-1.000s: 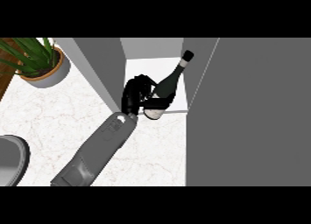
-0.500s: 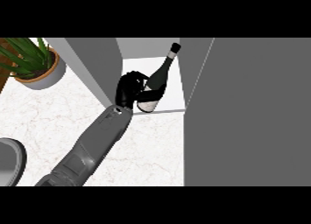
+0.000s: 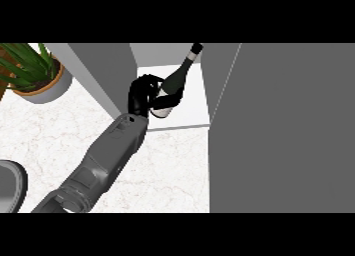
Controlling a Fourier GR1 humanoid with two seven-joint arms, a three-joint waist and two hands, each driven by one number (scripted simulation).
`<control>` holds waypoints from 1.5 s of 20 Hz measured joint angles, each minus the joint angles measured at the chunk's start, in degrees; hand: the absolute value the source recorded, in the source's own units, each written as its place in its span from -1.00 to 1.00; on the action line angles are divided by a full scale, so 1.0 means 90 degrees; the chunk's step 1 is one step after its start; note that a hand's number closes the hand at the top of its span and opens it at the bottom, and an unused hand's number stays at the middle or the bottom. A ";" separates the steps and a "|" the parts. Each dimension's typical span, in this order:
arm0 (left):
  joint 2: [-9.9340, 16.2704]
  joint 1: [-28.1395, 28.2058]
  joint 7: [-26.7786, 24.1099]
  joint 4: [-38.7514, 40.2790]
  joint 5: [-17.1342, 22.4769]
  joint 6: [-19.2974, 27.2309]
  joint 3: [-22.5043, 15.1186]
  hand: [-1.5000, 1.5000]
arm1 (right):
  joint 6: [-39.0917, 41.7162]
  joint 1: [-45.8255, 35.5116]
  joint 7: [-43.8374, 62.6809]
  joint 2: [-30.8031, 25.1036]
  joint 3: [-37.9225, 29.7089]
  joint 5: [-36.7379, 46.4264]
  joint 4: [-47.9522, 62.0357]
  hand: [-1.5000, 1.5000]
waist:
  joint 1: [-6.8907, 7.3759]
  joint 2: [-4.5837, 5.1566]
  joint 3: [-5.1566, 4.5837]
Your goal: Pick up the wine, place it into the cabinet and close the cabinet
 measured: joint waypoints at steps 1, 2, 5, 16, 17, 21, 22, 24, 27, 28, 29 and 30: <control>-0.0001 -0.0039 -0.0082 0.0052 0.0038 0.0020 0.0079 1.00 | -0.0001 -0.0004 -0.0008 0.0003 -0.0005 -0.0010 0.0004 -1.00 | 0.0011 0.0002 0.0000; 0.0000 -0.0115 -0.0095 0.0078 0.0060 0.0107 0.0096 1.00 | 0.0010 -0.0006 -0.0017 0.0012 0.0027 -0.0018 0.0006 -1.00 | 0.0004 0.0000 0.0000; 0.0009 -0.0323 -0.0239 0.0325 -0.0110 0.0311 -0.0005 1.00 | 0.0054 -0.0018 -0.0055 -0.0002 0.0038 -0.0040 0.0022 -1.00 | -0.0027 0.0013 0.0002; 0.0020 -0.0908 0.0109 0.0870 -0.0820 0.0727 -0.0707 1.00 | 0.0198 -0.0145 -0.0097 -0.0103 -0.0005 -0.0153 0.0082 -1.00 | -0.0174 0.0041 0.0007; 0.0022 -0.0890 0.0138 0.0835 -0.0835 0.0750 -0.0737 1.00 | 0.0234 -0.0139 -0.0113 -0.0137 -0.0061 -0.0183 0.0093 -1.00 | -0.0181 0.0039 0.0007; 0.0010 -0.1015 0.0434 0.0704 -0.0831 0.0872 -0.0813 1.00 | 0.0264 -0.0187 -0.0103 -0.0174 -0.0075 -0.0234 0.0105 -1.00 | -0.0253 0.0048 0.0006; 0.0010 -0.1067 0.0538 0.0721 -0.0831 0.0871 -0.0828 1.00 | 0.0291 -0.0165 -0.0122 -0.0176 -0.0081 -0.0245 0.0112 -1.00 | -0.0263 0.0050 0.0007; 0.0007 -0.1138 0.0752 0.0744 -0.0863 0.0897 -0.0904 1.00 | 0.0292 -0.0186 -0.0111 -0.0162 -0.0024 -0.0264 0.0118 -1.00 | -0.0291 0.0055 0.0008; 0.0004 -0.1120 0.1052 0.0784 -0.0945 0.1004 -0.1057 1.00 | 0.0325 -0.0196 -0.0134 -0.0163 0.0017 -0.0285 0.0123 -1.00 | -0.0326 0.0056 0.0010; 0.0002 -0.1172 0.1208 0.0820 -0.0973 0.1014 -0.1105 1.00 | 0.0326 -0.0196 -0.0128 -0.0157 0.0038 -0.0290 0.0130 -1.00 | -0.0331 0.0057 0.0010; 0.0001 -0.1200 0.1340 0.0867 -0.1022 0.1057 -0.1170 1.00 | 0.0317 -0.0219 -0.0111 -0.0178 0.0022 -0.0297 0.0130 -1.00 | -0.0328 0.0056 0.0011; 0.0002 -0.1226 0.1471 0.0915 -0.1071 0.1119 -0.1233 1.00 | 0.0332 -0.0235 -0.0117 -0.0171 0.0057 -0.0301 0.0137 -1.00 | -0.0346 0.0063 0.0012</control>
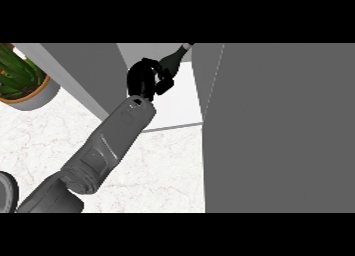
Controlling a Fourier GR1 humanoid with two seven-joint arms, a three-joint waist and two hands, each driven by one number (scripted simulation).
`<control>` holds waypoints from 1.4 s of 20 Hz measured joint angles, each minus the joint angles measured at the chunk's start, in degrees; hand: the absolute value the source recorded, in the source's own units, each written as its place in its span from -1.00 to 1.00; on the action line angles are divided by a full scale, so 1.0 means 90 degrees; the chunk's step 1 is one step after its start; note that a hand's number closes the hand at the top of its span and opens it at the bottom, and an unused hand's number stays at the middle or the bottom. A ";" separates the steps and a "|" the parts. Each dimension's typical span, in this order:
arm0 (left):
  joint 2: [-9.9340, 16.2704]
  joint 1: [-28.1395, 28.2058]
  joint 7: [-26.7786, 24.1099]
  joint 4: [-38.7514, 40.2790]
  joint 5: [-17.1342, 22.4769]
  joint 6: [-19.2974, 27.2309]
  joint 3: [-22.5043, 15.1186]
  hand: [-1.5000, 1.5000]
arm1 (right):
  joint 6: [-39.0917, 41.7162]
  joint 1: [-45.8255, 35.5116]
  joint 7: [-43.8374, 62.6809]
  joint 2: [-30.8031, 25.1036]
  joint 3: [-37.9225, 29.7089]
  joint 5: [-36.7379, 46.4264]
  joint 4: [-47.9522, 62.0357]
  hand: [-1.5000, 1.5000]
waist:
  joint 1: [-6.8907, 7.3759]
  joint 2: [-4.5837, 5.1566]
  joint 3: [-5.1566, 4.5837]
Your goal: Pick up the wine, place it into the cabinet and close the cabinet
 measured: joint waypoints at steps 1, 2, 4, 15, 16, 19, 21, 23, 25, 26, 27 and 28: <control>-0.0001 -0.0036 0.0120 0.0046 -0.0047 0.0057 -0.0054 1.00 | 0.0007 0.0016 -0.0005 0.0003 -0.0003 -0.0004 0.0010 -1.00 | 0.0000 0.0001 0.0000; -0.0002 -0.0042 0.0188 0.0080 -0.0102 0.0112 -0.0112 1.00 | 0.0016 0.0019 -0.0021 0.0006 -0.0015 -0.0009 0.0017 -1.00 | 0.0016 0.0000 0.0001; -0.0001 -0.0035 0.0324 0.0087 -0.0169 0.0257 -0.0190 -1.00 | 0.0020 0.0027 -0.0023 -0.0010 -0.0004 -0.0028 0.0001 -1.00 | -0.0005 0.0002 -0.0001; 0.0000 0.0026 0.0904 0.0348 -0.0591 0.0442 -0.0596 -1.00 | 0.0052 0.0030 -0.0079 -0.0092 -0.0062 -0.0105 0.0010 -1.00 | -0.0015 0.0039 -0.0006; 0.0000 0.0056 0.0914 0.0357 -0.0598 0.0435 -0.0597 -1.00 | 0.0063 0.0045 -0.0092 -0.0094 -0.0054 -0.0111 0.0009 -1.00 | -0.0010 0.0041 -0.0007; -0.0001 0.0130 0.0946 0.0264 -0.0595 0.0430 -0.0580 -1.00 | 0.0075 0.0089 -0.0084 -0.0124 -0.0048 -0.0134 0.0008 -1.00 | 0.0013 0.0036 -0.0010; -0.0002 0.0150 0.0855 0.0127 -0.0537 0.0430 -0.0505 -1.00 | 0.0059 0.0093 -0.0085 -0.0109 -0.0020 -0.0143 0.0014 -1.00 | 0.0067 0.0030 -0.0013; -0.0001 0.0228 0.0710 -0.0068 -0.0452 0.0467 -0.0409 -1.00 | 0.0072 0.0130 -0.0111 -0.0096 0.0006 -0.0151 0.0017 -1.00 | 0.0087 0.0023 -0.0015; 0.0000 0.0367 0.0503 -0.0359 -0.0350 0.0482 -0.0316 -1.00 | 0.0029 0.0153 -0.0079 -0.0075 0.0098 -0.0160 0.0002 -1.00 | 0.0111 0.0008 -0.0019; -0.0001 0.0409 0.0368 -0.0466 -0.0287 0.0470 -0.0242 -1.00 | 0.0031 0.0171 -0.0078 -0.0088 0.0089 -0.0165 0.0003 -1.00 | 0.0142 0.0003 -0.0019; 0.0000 0.0492 0.0238 -0.0591 -0.0215 0.0482 -0.0172 -1.00 | 0.0028 0.0195 -0.0090 -0.0088 0.0096 -0.0170 -0.0003 -1.00 | 0.0149 -0.0003 -0.0020; -0.0001 0.0485 0.0112 -0.0646 -0.0158 0.0475 -0.0085 -1.00 | 0.0015 0.0219 -0.0088 -0.0088 0.0119 -0.0176 -0.0013 -1.00 | 0.0177 -0.0009 -0.0021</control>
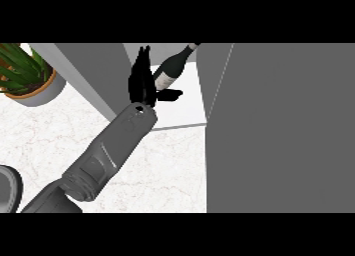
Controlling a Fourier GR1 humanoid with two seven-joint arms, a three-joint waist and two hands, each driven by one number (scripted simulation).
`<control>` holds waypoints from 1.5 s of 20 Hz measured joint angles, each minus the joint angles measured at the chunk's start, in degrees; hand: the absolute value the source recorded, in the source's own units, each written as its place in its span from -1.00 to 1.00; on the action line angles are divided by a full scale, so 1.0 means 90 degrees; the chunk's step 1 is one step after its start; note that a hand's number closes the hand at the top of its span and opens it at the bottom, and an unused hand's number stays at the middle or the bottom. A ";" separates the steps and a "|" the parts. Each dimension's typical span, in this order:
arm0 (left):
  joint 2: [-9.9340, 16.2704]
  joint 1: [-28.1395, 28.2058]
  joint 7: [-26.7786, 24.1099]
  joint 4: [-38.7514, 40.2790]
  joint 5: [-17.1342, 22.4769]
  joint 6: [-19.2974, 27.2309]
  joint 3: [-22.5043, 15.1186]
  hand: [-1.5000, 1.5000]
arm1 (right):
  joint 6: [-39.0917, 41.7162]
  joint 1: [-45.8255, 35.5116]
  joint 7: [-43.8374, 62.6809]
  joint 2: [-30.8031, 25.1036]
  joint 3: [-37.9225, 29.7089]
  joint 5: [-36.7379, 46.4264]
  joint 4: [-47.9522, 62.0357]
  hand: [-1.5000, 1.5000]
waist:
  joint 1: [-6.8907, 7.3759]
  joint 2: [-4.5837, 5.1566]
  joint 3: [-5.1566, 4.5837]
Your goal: Pick up the wine, place it into the cabinet and close the cabinet
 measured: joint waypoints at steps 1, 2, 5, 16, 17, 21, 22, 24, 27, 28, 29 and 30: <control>0.0000 0.0033 -0.0137 -0.0109 0.0061 0.0004 0.0069 -1.00 | -0.0057 -0.0036 0.0030 -0.0003 -0.0005 -0.0004 -0.0005 -1.00 | 0.0030 -0.0005 -0.0001; 0.0000 0.0063 -0.0277 -0.0225 0.0124 0.0001 0.0138 -1.00 | -0.0099 -0.0067 0.0046 -0.0005 -0.0028 -0.0010 -0.0005 -1.00 | 0.0070 -0.0016 0.0000; 0.0003 0.0186 -0.0662 -0.0491 0.0318 0.0038 0.0328 -1.00 | -0.0120 -0.0065 0.0049 -0.0033 -0.0053 -0.0026 -0.0008 -1.00 | 0.0100 -0.0033 0.0002; 0.0005 0.0732 -0.1978 -0.1656 0.1287 0.0024 0.0987 -1.00 | -0.0272 0.0120 0.0058 -0.0031 0.0059 -0.0059 -0.0063 -1.00 | 0.0303 -0.0126 0.0009; 0.0004 0.0844 -0.2072 -0.1846 0.1409 -0.0012 0.0984 -1.00 | -0.0302 0.0124 0.0069 -0.0027 0.0069 -0.0061 -0.0067 -1.00 | 0.0331 -0.0138 0.0009; 0.0001 0.1157 -0.2202 -0.2507 0.1755 -0.0091 0.0771 -1.00 | -0.0411 0.0219 0.0102 -0.0006 0.0202 -0.0056 -0.0113 -1.00 | 0.0425 -0.0182 0.0013; 0.0000 0.1274 -0.2264 -0.2642 0.1796 -0.0157 0.0746 -1.00 | -0.0458 0.0218 0.0105 0.0015 0.0244 -0.0049 -0.0123 -1.00 | 0.0462 -0.0190 0.0013; 0.0000 0.1402 -0.2263 -0.2915 0.1903 -0.0191 0.0623 -1.00 | -0.0522 0.0183 0.0117 0.0012 0.0256 -0.0043 -0.0136 -1.00 | 0.0505 -0.0199 0.0015; -0.0001 0.1670 -0.2377 -0.3263 0.1967 -0.0299 0.0488 -1.00 | -0.0643 0.0093 0.0175 0.0001 0.0283 -0.0033 -0.0153 -1.00 | 0.0563 -0.0209 0.0016; -0.0002 0.1731 -0.2301 -0.3423 0.1946 -0.0309 0.0403 -1.00 | -0.0685 0.0083 0.0198 -0.0002 0.0296 -0.0031 -0.0160 -1.00 | 0.0588 -0.0217 0.0017; -0.0001 0.1823 -0.2308 -0.3547 0.1925 -0.0331 0.0325 -1.00 | -0.0664 0.0104 0.0178 -0.0023 0.0267 -0.0029 -0.0158 -1.00 | 0.0598 -0.0219 0.0017; -0.0002 0.1974 -0.2327 -0.3718 0.1902 -0.0380 0.0247 -1.00 | -0.0685 0.0089 0.0166 -0.0018 0.0273 -0.0022 -0.0157 -1.00 | 0.0619 -0.0224 0.0018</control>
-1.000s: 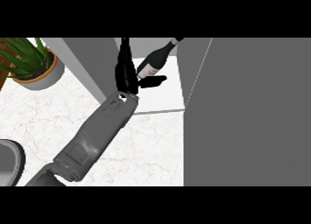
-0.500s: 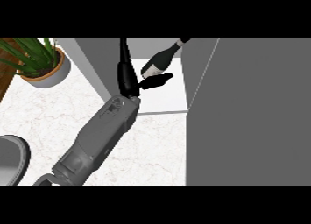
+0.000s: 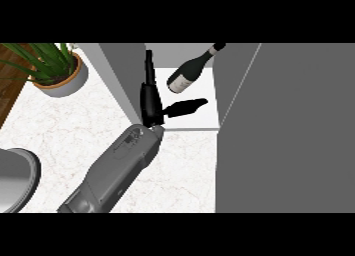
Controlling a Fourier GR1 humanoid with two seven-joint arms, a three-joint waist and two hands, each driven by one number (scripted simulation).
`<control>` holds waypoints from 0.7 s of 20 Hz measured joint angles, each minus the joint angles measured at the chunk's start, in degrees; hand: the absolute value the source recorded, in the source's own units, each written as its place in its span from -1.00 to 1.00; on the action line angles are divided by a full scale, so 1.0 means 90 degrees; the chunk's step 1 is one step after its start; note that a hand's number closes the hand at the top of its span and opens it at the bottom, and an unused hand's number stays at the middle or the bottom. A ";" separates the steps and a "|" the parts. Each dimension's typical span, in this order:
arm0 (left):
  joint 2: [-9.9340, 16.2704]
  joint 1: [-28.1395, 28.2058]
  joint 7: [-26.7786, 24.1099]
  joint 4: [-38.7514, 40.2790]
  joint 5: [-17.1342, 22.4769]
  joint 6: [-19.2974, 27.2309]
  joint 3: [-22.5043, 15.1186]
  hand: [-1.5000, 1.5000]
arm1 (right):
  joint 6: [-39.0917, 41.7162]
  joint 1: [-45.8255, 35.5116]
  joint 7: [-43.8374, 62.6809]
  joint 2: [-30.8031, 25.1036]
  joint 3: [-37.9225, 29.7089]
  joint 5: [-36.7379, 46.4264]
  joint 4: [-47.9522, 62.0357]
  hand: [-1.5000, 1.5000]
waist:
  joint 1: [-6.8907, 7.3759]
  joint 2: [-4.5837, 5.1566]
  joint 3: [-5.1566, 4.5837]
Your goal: Pick up the wine, place it into the cabinet and close the cabinet
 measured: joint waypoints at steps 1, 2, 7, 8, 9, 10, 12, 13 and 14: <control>0.0002 0.0052 0.0036 -0.0144 -0.0027 -0.0036 -0.0033 -1.00 | -0.0049 -0.0025 0.0016 0.0009 0.0022 0.0008 -0.0003 -1.00 | 0.0016 -0.0002 0.0000; 0.0037 0.0143 0.0103 -0.0326 -0.0051 -0.0102 -0.0101 -1.00 | -0.0133 -0.0085 0.0052 0.0015 0.0032 0.0016 -0.0008 -1.00 | 0.0040 -0.0008 0.0000; 0.0088 0.0844 0.0276 -0.1502 -0.0107 -0.0175 -0.0486 -1.00 | -0.0225 -0.0033 0.0030 -0.0005 0.0130 0.0064 -0.0016 -1.00 | 0.0089 -0.0030 0.0001; 0.0106 0.1025 0.0319 -0.1770 -0.0129 -0.0162 -0.0568 -1.00 | -0.0241 -0.0039 0.0026 -0.0029 0.0101 0.0069 -0.0018 -1.00 | 0.0100 -0.0034 0.0001; 0.0143 0.1223 0.0378 -0.2068 -0.0169 -0.0132 -0.0669 -1.00 | -0.0258 -0.0031 0.0023 -0.0038 0.0087 0.0078 -0.0014 -1.00 | 0.0110 -0.0036 0.0001; 0.0187 0.1384 0.0471 -0.2366 -0.0215 -0.0086 -0.0774 -1.00 | -0.0303 -0.0029 0.0032 -0.0018 0.0152 0.0095 -0.0012 -1.00 | 0.0120 -0.0038 0.0002; 0.0395 0.1782 0.0575 -0.2912 -0.0280 -0.0103 -0.0941 -1.00 | -0.0409 -0.0124 0.0099 -0.0045 0.0150 0.0115 -0.0016 -1.00 | 0.0140 -0.0037 0.0001; 0.0490 0.1968 0.0628 -0.3162 -0.0311 -0.0126 -0.1031 -1.00 | -0.0455 -0.0155 0.0115 -0.0045 0.0180 0.0133 -0.0013 -1.00 | 0.0141 -0.0035 0.0001; 0.0558 0.2149 0.0647 -0.3410 -0.0358 -0.0127 -0.1138 -1.00 | -0.0457 -0.0135 0.0101 -0.0075 0.0172 0.0146 -0.0019 -1.00 | 0.0135 -0.0037 0.0001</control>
